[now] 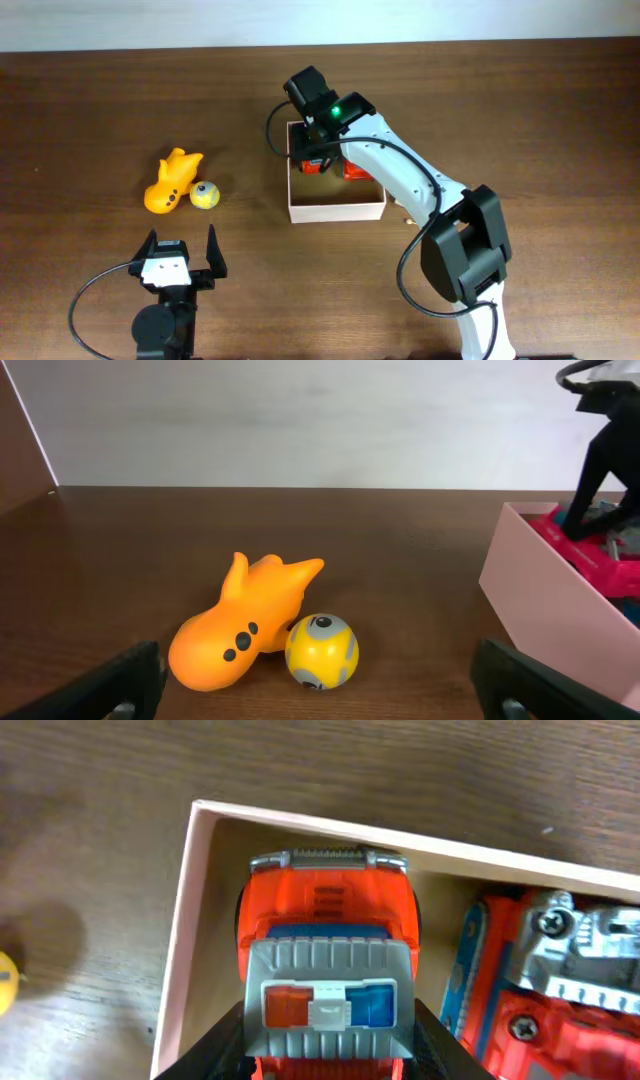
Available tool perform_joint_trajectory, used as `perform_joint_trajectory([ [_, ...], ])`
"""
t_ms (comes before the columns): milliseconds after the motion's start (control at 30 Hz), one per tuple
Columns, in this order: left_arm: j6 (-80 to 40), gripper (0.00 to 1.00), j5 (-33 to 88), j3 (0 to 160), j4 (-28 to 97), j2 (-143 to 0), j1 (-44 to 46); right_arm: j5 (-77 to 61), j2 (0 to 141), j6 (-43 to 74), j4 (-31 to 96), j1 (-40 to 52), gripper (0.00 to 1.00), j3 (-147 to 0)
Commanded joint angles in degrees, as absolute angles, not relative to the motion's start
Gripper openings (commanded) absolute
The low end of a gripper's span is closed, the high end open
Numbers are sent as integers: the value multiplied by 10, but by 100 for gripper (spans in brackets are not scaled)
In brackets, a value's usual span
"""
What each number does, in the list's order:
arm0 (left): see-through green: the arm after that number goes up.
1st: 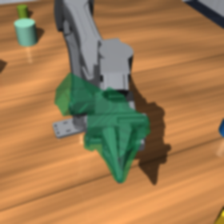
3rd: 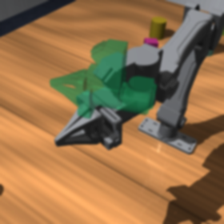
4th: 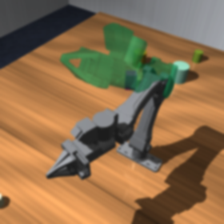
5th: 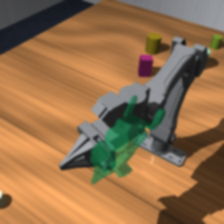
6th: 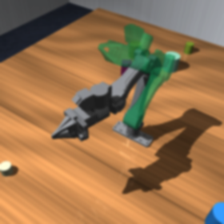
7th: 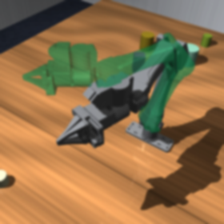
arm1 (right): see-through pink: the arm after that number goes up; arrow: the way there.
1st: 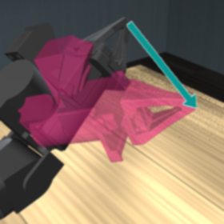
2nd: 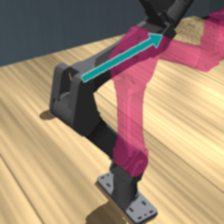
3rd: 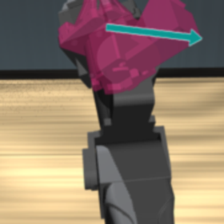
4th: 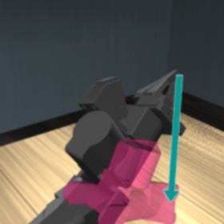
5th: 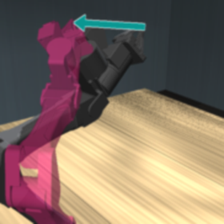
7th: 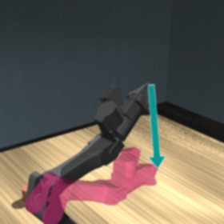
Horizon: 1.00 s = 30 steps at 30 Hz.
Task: Pack container
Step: 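Lower the back truck into the box beside the first truck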
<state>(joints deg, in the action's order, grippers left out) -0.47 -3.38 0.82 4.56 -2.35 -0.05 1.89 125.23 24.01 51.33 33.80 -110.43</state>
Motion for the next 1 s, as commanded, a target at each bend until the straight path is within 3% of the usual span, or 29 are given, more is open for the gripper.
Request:
perform_joint_trajectory([
  [0, -6, 99, -27, 5, 46, -19, 1, 23, 1275, 260, 508, 341, 38, -1101],
  [400, -6, 99, -27, 5, 46, -19, 1, 19, 1294, 260, 480, 341, 39, -1101],
  [500, -6, 99, -27, 5, 46, -19, 1, 19, 1297, 260, 472, 341, 53, -1101],
  [600, -6, 99, -27, 5, 46, -19, 1, 20, 1297, 260, 469, 341, 57, -1101],
  [967, -6, 99, -27, 5, 46, -19, 1, 19, 1295, 249, 483, 340, 59, -1128],
])
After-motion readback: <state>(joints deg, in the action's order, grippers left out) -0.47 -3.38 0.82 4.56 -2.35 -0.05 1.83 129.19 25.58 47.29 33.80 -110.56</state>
